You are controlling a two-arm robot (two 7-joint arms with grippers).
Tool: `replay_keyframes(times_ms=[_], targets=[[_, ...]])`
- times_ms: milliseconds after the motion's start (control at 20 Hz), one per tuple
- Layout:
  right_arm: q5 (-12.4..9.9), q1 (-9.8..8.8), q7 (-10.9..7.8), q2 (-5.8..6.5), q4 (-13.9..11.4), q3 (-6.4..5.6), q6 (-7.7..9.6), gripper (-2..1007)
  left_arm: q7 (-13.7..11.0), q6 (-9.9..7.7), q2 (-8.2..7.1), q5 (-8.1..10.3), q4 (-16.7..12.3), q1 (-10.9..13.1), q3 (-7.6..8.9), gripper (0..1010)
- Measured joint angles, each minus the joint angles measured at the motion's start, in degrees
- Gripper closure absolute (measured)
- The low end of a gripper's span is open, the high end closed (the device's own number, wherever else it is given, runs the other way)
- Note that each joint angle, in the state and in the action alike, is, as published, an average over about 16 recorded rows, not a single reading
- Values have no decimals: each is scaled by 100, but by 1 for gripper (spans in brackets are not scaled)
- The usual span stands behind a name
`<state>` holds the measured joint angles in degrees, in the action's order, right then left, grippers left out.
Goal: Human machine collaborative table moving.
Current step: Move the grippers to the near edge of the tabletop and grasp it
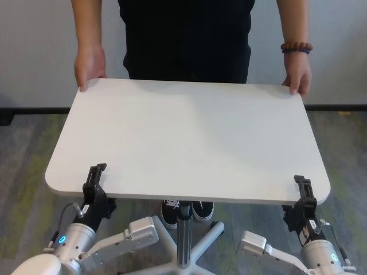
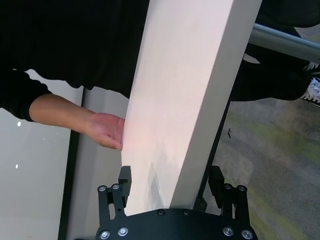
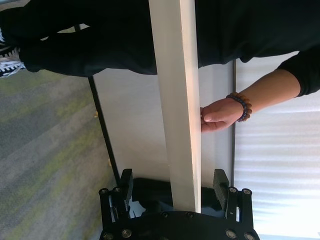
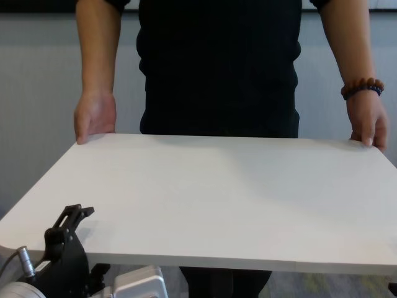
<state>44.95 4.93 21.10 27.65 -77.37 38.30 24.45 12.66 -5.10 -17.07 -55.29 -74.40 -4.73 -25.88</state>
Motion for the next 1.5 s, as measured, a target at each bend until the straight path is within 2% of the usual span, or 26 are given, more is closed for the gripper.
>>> replay_keyframes(times_ms=[1500], targets=[[0, 0, 0, 0, 0, 0, 0, -1, -29, -2, -17, 11, -12, 1, -12, 10]])
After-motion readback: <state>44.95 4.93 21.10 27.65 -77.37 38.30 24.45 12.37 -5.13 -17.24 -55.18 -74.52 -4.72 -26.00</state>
